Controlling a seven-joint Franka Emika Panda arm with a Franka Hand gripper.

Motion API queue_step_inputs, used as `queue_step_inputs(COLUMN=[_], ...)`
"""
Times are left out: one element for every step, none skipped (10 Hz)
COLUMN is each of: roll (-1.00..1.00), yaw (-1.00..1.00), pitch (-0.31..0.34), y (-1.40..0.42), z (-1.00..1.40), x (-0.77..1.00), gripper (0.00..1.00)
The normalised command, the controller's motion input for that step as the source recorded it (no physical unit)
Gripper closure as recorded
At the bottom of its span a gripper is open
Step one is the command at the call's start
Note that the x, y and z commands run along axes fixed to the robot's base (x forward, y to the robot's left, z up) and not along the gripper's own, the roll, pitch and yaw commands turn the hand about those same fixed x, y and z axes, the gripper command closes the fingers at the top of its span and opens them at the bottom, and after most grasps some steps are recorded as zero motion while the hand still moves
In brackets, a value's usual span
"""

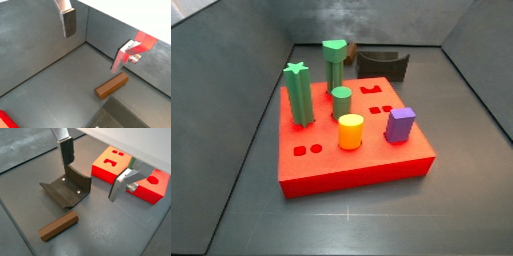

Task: Pick up the hexagon object. Move up. Place the hexagon object on the fixture. Regrasp the hexagon object. Move to above the board. Insert the hexagon object.
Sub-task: Pick up the hexagon object.

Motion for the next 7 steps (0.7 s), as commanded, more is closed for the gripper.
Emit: queue_step_inputs(roll=[0.00,0.00,0.03,0.06,0.03,0.00,0.01], yaw=[-0.03,-0.05,-0.09,-0.11,-0.06,-0.05,-0.09], pitch=[-0.080,0.000,0.000,0.000,0.044,0.083,0.034], y=[0.00,0.21,0.35,0.41,0.55,0.61,0.51], z=[-0.11,-0.57,-0.95,-1.00,-1.00,-1.00,-1.00], x=[-0.20,0.00,0.01,0.00,0.27,0.43,0.24], gripper=[0.00,0.00,0.00,0.00,0.00,0.00,0.00])
